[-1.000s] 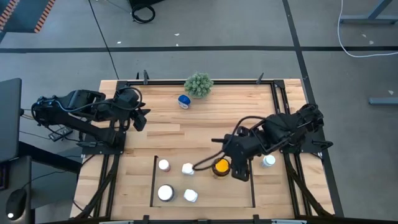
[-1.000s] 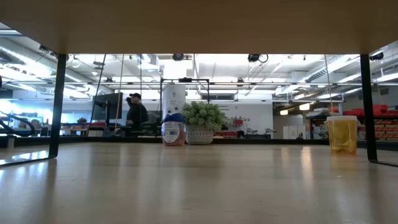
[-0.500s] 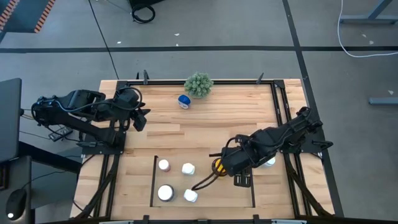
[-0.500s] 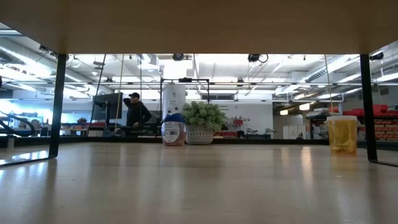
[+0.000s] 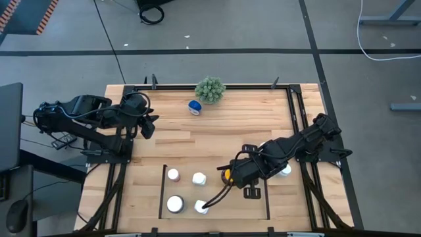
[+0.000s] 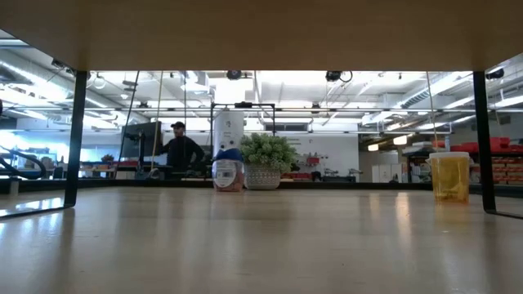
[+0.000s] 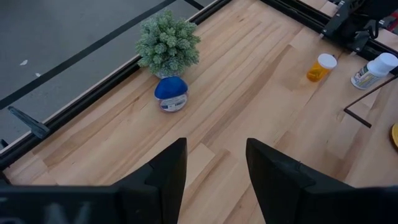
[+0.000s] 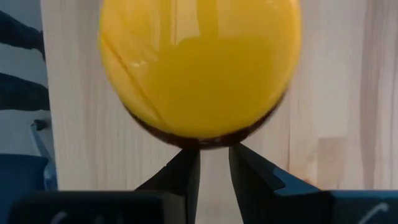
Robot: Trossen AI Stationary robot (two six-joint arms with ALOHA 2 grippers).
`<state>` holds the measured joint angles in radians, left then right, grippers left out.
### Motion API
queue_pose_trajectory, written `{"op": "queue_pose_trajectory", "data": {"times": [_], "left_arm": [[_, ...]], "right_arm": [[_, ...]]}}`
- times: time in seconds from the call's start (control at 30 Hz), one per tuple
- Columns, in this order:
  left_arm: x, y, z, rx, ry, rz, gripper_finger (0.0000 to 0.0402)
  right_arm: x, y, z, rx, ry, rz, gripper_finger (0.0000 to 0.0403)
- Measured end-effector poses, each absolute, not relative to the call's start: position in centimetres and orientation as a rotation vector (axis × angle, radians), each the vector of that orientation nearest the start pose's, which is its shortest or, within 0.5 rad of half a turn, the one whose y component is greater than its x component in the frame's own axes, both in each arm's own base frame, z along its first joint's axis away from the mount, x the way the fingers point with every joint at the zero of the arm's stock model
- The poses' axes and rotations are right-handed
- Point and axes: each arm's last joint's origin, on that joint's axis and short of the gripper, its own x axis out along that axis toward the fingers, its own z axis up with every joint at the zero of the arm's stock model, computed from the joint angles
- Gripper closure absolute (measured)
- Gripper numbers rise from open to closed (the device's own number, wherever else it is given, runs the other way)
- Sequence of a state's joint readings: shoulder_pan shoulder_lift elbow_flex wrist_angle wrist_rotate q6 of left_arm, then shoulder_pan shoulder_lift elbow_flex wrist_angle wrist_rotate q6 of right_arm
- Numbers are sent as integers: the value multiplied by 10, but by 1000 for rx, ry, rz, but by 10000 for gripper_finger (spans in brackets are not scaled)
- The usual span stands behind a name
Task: Pick and place medicine bottles onto shelf by color
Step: Put the yellow pill bottle on the shelf, then put the orange pill bottle on the shelf
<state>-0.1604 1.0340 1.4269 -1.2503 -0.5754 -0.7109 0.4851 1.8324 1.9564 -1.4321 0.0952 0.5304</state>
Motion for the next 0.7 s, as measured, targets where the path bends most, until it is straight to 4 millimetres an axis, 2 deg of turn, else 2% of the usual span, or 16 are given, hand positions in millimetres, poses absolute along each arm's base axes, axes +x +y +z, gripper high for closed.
{"op": "queue_pose_trajectory", "data": {"times": [0.4, 0.57, 0.7], "left_arm": [[149, -8, 410, -353, 621, 646, 230], [149, -8, 410, -351, 624, 647, 230], [149, -8, 410, -351, 624, 647, 230]], "right_arm": [[315, 164, 357, 95, 1244, 49, 313], [307, 161, 354, 95, 1346, 32, 314], [297, 155, 352, 65, 1432, -79, 314]]}}
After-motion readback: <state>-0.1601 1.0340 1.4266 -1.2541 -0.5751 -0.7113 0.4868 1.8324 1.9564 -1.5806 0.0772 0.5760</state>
